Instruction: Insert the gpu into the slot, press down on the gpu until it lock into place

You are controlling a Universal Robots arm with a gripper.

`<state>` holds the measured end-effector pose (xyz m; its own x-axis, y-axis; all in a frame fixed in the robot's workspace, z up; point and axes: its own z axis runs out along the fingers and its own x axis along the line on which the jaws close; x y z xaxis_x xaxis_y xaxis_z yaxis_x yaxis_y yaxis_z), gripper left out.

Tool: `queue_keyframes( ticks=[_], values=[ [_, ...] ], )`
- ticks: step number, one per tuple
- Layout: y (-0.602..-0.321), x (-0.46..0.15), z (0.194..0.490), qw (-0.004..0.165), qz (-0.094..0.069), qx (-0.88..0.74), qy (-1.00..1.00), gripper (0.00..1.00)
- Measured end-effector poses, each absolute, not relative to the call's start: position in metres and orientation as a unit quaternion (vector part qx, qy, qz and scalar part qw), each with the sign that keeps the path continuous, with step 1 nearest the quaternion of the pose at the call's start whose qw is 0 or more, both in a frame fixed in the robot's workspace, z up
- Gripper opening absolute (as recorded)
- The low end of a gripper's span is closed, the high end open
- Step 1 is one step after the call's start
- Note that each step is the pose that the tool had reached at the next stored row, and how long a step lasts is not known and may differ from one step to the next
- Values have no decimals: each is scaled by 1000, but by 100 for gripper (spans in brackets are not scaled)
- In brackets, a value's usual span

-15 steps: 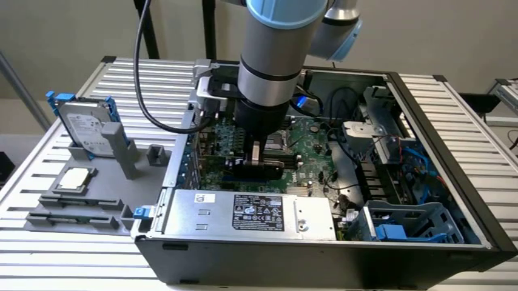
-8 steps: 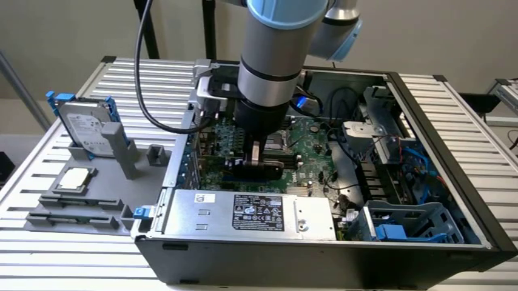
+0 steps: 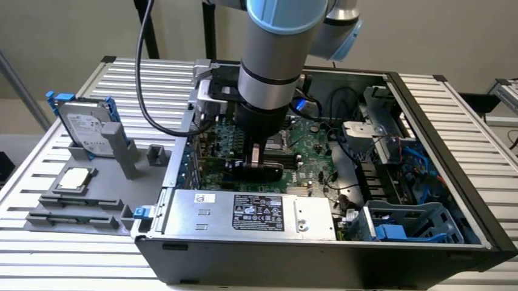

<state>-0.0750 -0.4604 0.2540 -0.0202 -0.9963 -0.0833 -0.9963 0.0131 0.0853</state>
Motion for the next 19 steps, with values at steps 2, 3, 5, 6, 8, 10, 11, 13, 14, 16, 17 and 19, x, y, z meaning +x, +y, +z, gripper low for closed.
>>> queue_keyframes(
  ticks=[2, 3, 5, 6, 8, 10, 11, 13, 14, 16, 17, 19],
  values=[
    [-460, -75, 252, 0, -60, 700, -712, 26],
    [-460, -75, 252, 0, -60, 700, -712, 26],
    [-460, -75, 252, 0, -60, 700, -712, 26],
    [-460, -75, 252, 0, -60, 700, -712, 26],
    [-460, -75, 253, 0, -60, 700, -712, 27],
    [-460, -75, 261, 1, -60, 700, -712, 34],
    [-460, -75, 266, 1, -61, 700, -712, 34],
    [-460, -75, 275, 1, -61, 700, -712, 34],
    [-460, -75, 279, 1, -61, 700, -712, 34],
    [-460, -75, 289, 1, -61, 700, -712, 34],
    [-460, -75, 293, 1, -61, 700, -712, 34],
    [-460, -76, 300, 1, -61, 700, -712, 25]
  ],
)
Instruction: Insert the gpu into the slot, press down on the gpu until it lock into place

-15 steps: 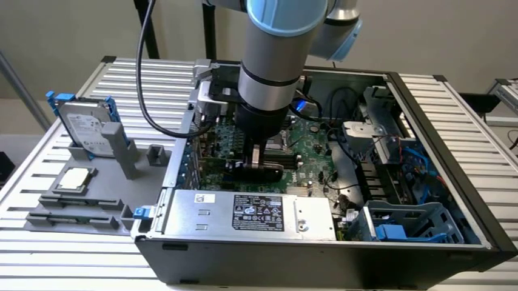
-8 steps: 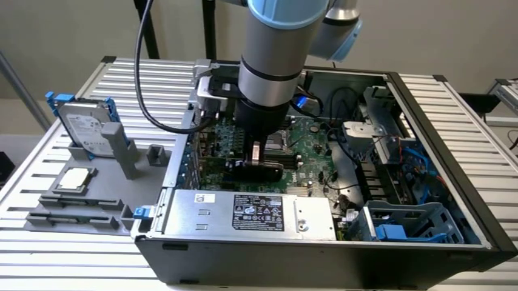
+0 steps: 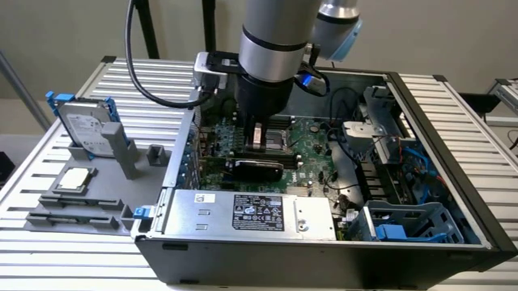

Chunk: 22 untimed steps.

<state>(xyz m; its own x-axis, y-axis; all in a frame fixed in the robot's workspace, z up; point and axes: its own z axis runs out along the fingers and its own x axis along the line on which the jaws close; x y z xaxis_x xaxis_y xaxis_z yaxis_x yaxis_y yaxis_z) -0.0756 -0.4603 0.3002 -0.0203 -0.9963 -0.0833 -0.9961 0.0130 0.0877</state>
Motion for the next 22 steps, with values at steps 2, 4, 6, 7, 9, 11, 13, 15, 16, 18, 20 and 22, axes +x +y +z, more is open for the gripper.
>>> queue_keyframes(
  ticks=[2, 4, 6, 7, 9, 11, 13, 15, 16, 18, 20, 22],
  values=[
    [-460, -79, 301, 2, -60, 700, -711, 13],
    [-460, -81, 301, 5, -58, 702, -710, 11],
    [-460, -84, 301, 8, -56, 704, -708, 11],
    [-460, -86, 301, 9, -55, 704, -708, 11],
    [-460, -90, 301, 13, -55, 704, -708, 11],
    [-460, -94, 301, 17, -57, 704, -708, 11],
    [-460, -97, 301, 22, -59, 704, -707, 11],
    [-460, -100, 301, 28, -61, 704, -707, 11],
    [-460, -102, 301, 31, -63, 704, -707, 11],
    [-460, -105, 301, 38, -68, 703, -707, 11],
    [-460, -108, 301, 46, -74, 702, -706, 11],
    [-460, -112, 301, 55, -81, 702, -706, 11]
  ],
)
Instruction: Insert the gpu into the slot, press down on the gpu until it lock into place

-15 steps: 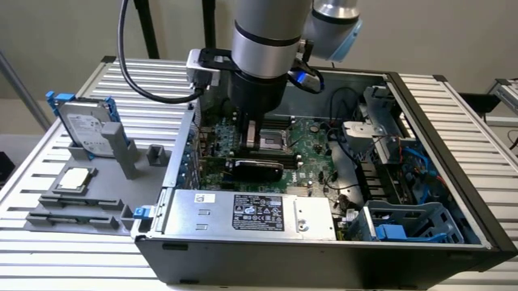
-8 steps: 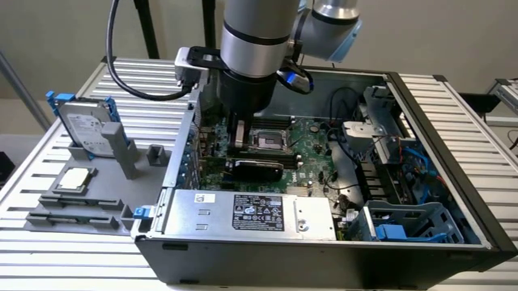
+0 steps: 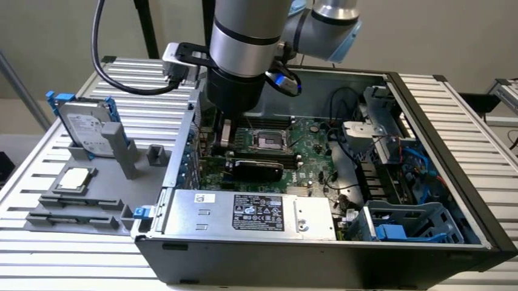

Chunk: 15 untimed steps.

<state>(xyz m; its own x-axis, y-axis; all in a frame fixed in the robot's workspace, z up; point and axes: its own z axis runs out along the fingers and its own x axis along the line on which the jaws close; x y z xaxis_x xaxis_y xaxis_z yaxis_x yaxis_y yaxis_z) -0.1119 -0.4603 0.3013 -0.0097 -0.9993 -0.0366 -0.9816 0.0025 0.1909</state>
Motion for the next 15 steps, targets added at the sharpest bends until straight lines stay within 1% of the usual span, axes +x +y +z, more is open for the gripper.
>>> queue_keyframes(
  ticks=[5, 7, 15],
  values=[
    [-460, -119, 301, 76, -100, 699, -704, 11],
    [-459, -120, 301, 82, -106, 698, -703, 11],
    [-457, -121, 300, 83, -108, 691, -710, 11]
  ],
)
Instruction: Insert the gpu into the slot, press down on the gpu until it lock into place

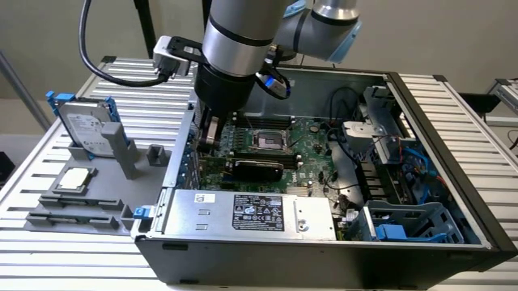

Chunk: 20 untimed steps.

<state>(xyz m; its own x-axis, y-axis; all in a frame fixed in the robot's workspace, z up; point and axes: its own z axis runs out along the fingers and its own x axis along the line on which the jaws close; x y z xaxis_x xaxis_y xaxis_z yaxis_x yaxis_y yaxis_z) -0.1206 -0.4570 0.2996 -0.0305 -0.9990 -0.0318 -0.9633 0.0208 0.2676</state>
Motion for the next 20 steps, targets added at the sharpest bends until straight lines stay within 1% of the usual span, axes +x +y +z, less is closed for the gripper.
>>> queue_keyframes(
  ticks=[20],
  values=[
    [-454, -123, 296, 79, -110, 662, -737, 11]
  ],
)
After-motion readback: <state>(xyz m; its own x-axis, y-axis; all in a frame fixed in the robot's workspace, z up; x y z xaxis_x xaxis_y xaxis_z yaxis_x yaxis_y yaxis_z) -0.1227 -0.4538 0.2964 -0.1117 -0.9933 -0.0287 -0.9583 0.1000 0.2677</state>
